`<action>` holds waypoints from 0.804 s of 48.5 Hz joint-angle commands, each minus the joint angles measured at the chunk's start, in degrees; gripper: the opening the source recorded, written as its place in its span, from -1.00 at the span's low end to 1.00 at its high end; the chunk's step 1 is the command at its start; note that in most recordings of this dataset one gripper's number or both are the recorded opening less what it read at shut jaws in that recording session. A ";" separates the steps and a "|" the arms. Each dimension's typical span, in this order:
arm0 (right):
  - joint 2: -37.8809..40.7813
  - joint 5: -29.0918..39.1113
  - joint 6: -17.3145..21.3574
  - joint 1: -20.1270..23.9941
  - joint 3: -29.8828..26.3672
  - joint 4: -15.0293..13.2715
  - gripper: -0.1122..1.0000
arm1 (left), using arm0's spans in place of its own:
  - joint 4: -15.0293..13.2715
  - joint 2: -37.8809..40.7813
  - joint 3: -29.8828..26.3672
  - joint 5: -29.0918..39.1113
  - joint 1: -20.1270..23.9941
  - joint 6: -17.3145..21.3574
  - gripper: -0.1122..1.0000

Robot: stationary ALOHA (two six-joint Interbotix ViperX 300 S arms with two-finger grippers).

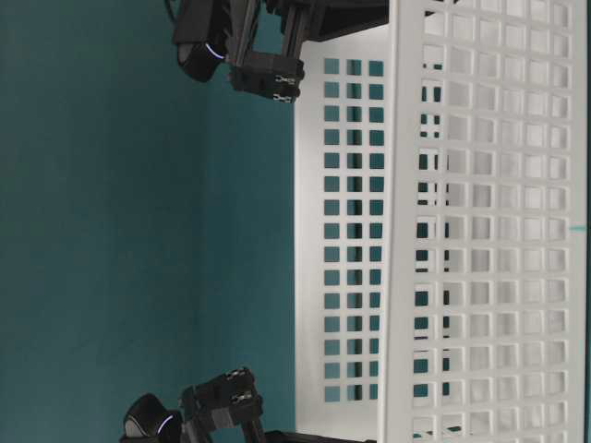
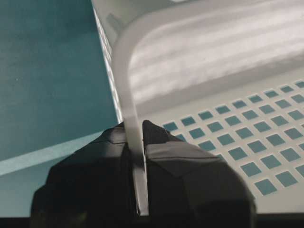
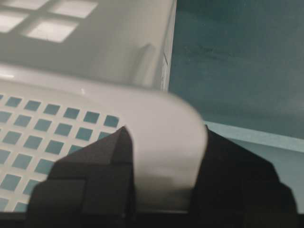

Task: Lift the white basket with both hands.
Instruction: 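Open both grippers to release the basket rims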

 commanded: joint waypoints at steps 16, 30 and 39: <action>2.72 -2.90 -2.81 -0.18 0.09 0.79 -0.44 | 0.53 0.53 1.76 -2.81 0.53 0.70 -0.84; 2.90 -3.96 -2.81 -0.44 0.53 0.79 0.16 | 0.53 0.53 3.43 -8.79 0.62 2.11 -0.85; 3.60 -5.19 -2.81 -0.70 0.62 0.79 0.68 | 0.53 0.53 3.52 -9.93 0.88 2.20 -0.86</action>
